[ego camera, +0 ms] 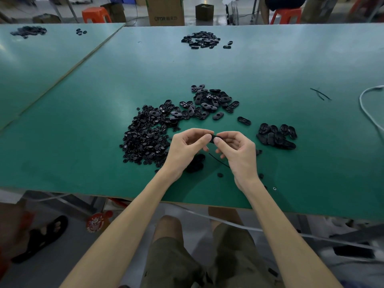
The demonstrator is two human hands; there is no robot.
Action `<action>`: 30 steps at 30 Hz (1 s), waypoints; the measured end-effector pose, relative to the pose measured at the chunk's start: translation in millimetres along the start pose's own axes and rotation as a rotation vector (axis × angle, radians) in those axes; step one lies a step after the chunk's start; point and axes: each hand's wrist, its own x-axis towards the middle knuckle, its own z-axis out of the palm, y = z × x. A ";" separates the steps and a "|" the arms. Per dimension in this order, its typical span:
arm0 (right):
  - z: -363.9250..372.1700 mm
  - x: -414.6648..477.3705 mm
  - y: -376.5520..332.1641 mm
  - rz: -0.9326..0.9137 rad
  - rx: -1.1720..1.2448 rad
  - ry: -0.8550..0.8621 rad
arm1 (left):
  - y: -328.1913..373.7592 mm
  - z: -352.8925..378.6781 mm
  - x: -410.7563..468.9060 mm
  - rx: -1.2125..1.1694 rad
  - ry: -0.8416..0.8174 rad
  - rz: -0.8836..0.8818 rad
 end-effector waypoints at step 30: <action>-0.2 1.3 3.3 0.019 -0.017 -0.024 | -2.9 3.6 0.5 0.226 0.006 0.031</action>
